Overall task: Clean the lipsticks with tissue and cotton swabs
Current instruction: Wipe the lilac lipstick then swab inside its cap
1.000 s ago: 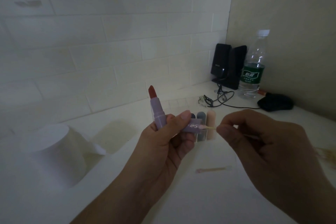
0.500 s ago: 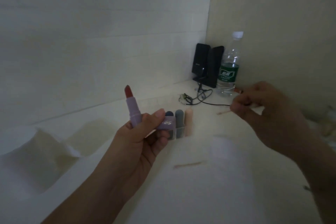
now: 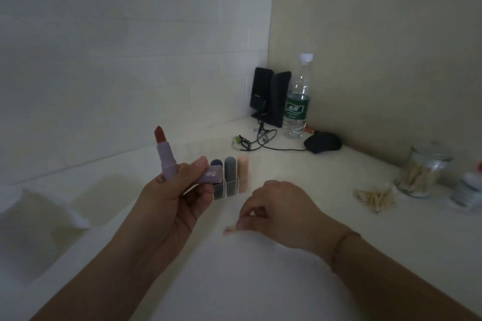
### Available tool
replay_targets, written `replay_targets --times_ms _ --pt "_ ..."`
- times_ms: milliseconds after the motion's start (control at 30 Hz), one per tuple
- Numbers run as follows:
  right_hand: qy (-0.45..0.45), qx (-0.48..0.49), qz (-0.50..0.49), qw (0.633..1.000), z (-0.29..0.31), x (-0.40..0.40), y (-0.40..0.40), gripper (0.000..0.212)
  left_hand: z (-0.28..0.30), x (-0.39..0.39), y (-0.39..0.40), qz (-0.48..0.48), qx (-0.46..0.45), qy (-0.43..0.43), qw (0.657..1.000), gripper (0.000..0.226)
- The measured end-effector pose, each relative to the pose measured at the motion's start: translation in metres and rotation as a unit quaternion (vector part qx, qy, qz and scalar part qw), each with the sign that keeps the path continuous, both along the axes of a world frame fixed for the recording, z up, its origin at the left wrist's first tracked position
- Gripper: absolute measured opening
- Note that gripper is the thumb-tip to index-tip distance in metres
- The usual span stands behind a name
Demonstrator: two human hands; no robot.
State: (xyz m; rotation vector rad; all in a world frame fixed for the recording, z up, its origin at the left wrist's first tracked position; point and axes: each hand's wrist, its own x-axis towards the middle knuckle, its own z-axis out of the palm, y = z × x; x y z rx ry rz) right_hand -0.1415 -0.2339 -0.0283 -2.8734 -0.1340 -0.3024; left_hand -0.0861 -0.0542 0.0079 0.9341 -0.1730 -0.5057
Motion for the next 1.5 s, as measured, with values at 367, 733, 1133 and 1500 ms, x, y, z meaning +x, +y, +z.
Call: replay_targets --times_ms 367,733,1133,1500 --pt "-0.029 -0.091 -0.282 0.955 0.065 -0.075 -0.153 0.011 -0.008 0.009 0.003 -0.064 0.01 -0.025 0.998 0.079" --pt "0.015 -0.187 -0.098 0.977 0.018 -0.112 -0.164 0.025 -0.008 0.004 0.002 -0.085 0.013 -0.047 0.995 0.064" --pt "-0.109 0.084 -0.129 0.982 0.026 -0.085 -0.158 0.038 -0.006 0.001 0.002 -0.07 0.011 -0.013 0.997 0.032" --pt "-0.205 0.297 0.06 0.931 0.064 -0.028 -0.005 0.017 -0.002 -0.004 0.002 -0.035 0.023 -0.059 0.997 0.011"
